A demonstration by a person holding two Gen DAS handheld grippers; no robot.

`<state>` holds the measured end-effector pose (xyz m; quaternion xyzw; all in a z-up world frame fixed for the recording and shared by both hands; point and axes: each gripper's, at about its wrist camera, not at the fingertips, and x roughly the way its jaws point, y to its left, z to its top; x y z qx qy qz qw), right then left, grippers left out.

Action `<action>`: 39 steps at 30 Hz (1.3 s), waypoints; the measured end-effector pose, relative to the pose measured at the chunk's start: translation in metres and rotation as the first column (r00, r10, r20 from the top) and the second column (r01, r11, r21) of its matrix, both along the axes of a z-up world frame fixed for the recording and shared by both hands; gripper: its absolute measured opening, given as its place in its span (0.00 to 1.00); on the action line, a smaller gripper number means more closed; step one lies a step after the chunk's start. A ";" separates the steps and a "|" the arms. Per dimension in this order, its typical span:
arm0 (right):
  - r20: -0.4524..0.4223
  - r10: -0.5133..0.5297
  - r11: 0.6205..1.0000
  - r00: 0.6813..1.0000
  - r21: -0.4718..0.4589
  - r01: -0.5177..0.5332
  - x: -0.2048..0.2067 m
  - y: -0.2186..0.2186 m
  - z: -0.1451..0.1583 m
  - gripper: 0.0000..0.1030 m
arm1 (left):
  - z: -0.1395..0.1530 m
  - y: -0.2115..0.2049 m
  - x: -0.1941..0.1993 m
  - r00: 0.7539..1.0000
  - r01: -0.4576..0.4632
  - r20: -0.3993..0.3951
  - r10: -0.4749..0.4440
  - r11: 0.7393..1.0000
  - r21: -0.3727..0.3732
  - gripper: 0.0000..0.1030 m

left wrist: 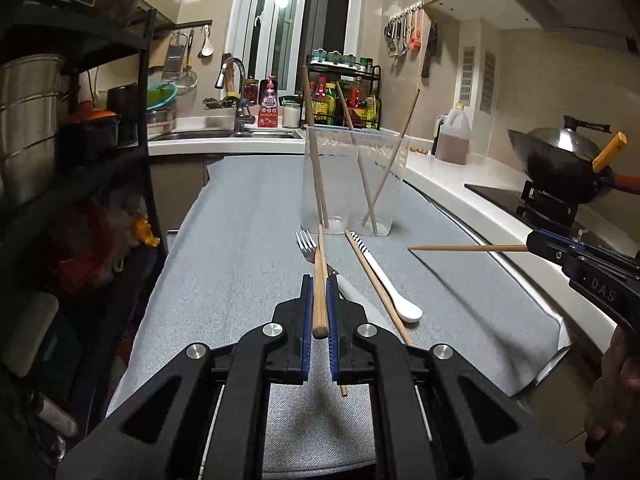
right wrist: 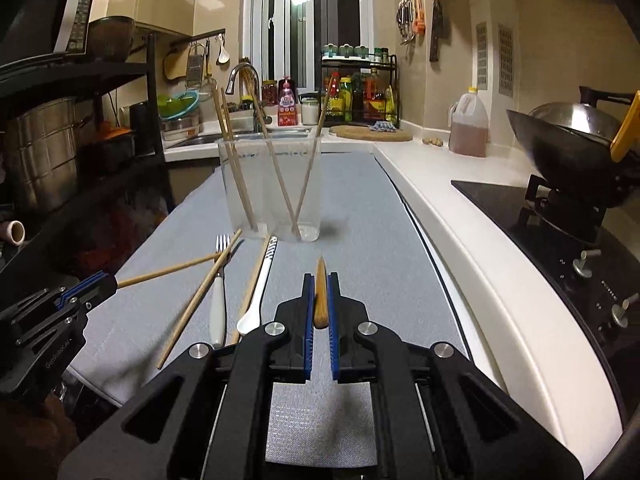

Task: Organize utensils
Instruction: 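Carry both held chopsticks up over the clear plastic cup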

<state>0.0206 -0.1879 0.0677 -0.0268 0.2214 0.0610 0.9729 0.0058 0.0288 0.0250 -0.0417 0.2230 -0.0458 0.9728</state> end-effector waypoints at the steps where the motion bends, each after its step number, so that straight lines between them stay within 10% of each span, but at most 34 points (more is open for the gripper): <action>1: 0.003 -0.001 1.000 1.000 0.006 0.001 0.001 -0.002 0.003 0.06 | 0.003 0.001 0.001 1.000 0.001 0.002 -0.001 1.000 -0.008 0.06; 21: 0.024 0.066 0.995 0.998 0.075 -0.067 0.035 -0.006 0.071 0.06 | 0.093 0.014 0.032 0.997 0.045 0.059 -0.045 0.999 0.002 0.06; 39: 0.100 0.101 0.989 0.990 0.097 -0.110 0.103 0.016 0.184 0.06 | 0.185 0.017 0.114 0.997 0.062 -0.050 -0.062 0.998 0.005 0.06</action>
